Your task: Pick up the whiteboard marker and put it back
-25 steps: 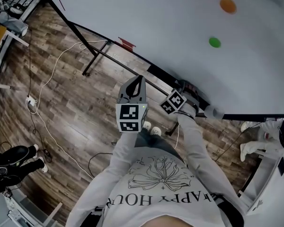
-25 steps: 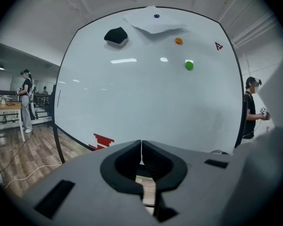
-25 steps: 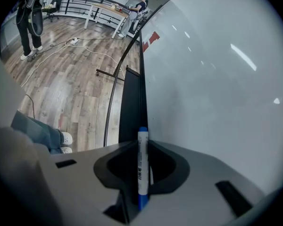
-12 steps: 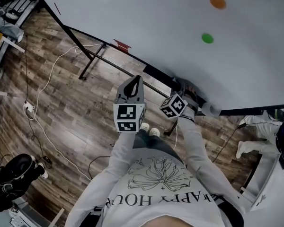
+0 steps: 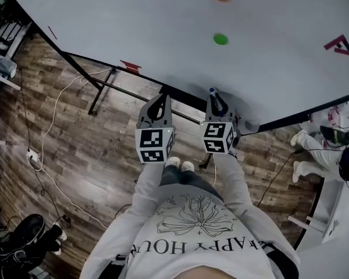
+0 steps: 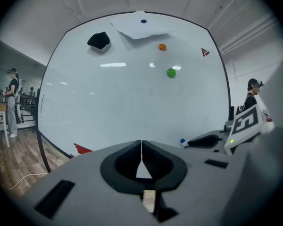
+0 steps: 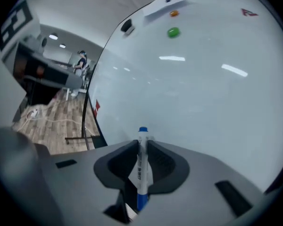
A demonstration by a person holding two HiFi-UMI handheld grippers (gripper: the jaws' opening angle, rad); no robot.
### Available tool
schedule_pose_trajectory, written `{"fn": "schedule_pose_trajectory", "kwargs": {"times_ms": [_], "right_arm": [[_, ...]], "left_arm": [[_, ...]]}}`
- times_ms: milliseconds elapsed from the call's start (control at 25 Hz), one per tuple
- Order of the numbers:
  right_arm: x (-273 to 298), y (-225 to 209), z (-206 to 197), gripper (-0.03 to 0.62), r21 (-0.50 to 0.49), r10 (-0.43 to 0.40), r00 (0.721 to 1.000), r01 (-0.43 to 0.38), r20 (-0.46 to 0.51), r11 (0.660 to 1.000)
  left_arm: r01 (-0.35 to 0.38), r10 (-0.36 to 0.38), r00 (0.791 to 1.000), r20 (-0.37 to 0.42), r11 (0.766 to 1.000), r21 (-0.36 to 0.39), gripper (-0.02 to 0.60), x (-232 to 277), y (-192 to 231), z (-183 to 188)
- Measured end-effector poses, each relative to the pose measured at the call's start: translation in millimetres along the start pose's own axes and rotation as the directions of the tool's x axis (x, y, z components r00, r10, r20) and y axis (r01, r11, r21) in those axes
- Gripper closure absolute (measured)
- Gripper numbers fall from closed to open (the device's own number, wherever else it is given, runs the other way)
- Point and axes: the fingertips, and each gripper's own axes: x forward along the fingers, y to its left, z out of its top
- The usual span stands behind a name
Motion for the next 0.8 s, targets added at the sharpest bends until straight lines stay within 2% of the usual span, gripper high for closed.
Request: {"fn": "schedule_pose_trajectory", "kwargs": {"times_ms": [200, 360, 560, 800], "right_arm": [[-43.2, -48.4, 21.3, 0.528, 0.229, -0.085, 0.981, 0.044, 0.174, 0.972], [-77.0, -92.6, 14.9, 0.528, 0.324, -0.210, 0.946, 0.123, 0.249, 0.938], [-113.6, -136.4, 1.6, 0.528, 0.407, -0.312, 0.906, 0.179, 0.288, 0.896], [-134.0, -168.1, -24.9, 0.528, 0.475, -0.386, 0.885, 0.231, 0.260, 0.849]], "left_arm": [[0.077, -0.077, 0.997, 0.020, 0.996, 0.034, 0.575, 13.2, -33.8, 13.6], [0.134, -0.136, 0.990, 0.032, 0.989, 0.063, 0.575, 24.0, -64.1, 22.6], [0.195, -0.199, 0.979, 0.038, 0.977, 0.089, 0.575, 35.6, -101.6, 30.1], [0.249, -0.253, 0.967, 0.027, 0.963, 0.106, 0.575, 45.9, -136.6, 29.6]]}}
